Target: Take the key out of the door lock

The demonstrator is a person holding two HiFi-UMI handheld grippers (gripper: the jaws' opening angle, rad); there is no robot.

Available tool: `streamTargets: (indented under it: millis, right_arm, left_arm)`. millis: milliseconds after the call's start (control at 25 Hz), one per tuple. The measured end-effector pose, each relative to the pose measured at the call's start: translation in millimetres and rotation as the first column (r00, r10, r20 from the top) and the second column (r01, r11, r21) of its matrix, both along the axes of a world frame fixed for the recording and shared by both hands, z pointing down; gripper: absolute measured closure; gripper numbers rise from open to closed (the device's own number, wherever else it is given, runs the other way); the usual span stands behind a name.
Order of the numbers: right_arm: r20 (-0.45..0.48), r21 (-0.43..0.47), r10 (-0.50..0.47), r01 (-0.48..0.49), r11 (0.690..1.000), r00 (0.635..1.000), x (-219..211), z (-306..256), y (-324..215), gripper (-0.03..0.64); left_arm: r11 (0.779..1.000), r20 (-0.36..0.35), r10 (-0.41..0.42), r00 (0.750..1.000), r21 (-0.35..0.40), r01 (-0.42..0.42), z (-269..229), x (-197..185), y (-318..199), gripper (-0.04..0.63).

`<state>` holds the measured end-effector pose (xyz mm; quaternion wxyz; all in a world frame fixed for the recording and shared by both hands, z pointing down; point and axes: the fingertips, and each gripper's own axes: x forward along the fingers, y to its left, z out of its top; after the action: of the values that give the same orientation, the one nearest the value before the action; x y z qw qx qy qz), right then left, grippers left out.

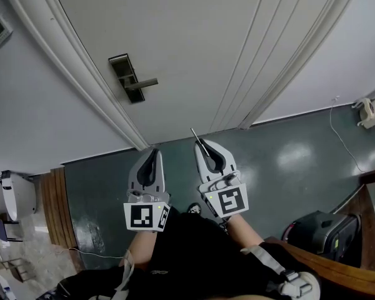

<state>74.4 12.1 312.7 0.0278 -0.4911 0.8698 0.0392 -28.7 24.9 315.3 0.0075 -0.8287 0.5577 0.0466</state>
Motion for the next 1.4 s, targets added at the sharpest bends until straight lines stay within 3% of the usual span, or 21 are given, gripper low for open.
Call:
streamTargets:
  millis: [1400]
  right_arm:
    - [-0.019,-0.002,-0.027,0.027,1.0,0.999,-8.8,2.9,4.5,0.586]
  left_arm:
    - [1.0,-0.004,0.001,1.0,-0.021,-0.001,6.9,-2.9,3.5,0.571]
